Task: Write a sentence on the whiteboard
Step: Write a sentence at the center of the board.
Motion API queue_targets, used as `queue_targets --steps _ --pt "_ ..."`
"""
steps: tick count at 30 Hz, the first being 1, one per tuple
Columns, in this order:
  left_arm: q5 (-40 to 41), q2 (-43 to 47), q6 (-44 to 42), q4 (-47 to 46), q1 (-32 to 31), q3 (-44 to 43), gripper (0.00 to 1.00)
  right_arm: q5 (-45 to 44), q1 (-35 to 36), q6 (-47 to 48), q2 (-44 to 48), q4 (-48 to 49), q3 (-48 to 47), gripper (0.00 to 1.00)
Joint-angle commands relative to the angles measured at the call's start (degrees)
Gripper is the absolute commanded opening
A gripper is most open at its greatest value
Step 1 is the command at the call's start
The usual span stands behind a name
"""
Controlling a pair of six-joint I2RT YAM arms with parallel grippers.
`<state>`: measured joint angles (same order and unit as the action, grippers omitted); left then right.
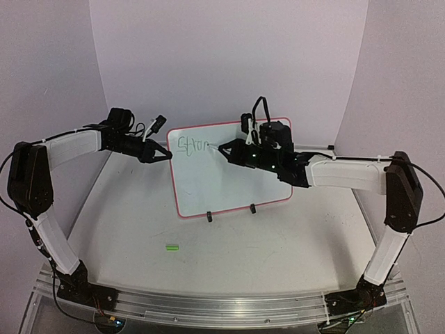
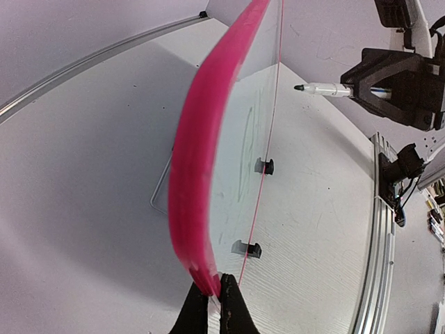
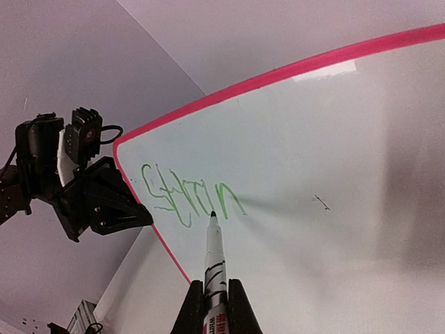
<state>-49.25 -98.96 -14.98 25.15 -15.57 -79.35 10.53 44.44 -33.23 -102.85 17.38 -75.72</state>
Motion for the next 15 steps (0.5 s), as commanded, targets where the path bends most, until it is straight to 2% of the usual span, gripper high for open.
queue_targets --steps 1,15 --pt "4.6 0.7 -3.4 2.1 -0.7 0.3 0.0 2.0 -1.5 -0.5 2.4 1.3 0.3 0.0" --pt "4.7 0.1 -3.5 2.2 -0.8 0.2 0.0 2.6 -3.7 -1.1 -0.7 2.3 -1.8 0.0"
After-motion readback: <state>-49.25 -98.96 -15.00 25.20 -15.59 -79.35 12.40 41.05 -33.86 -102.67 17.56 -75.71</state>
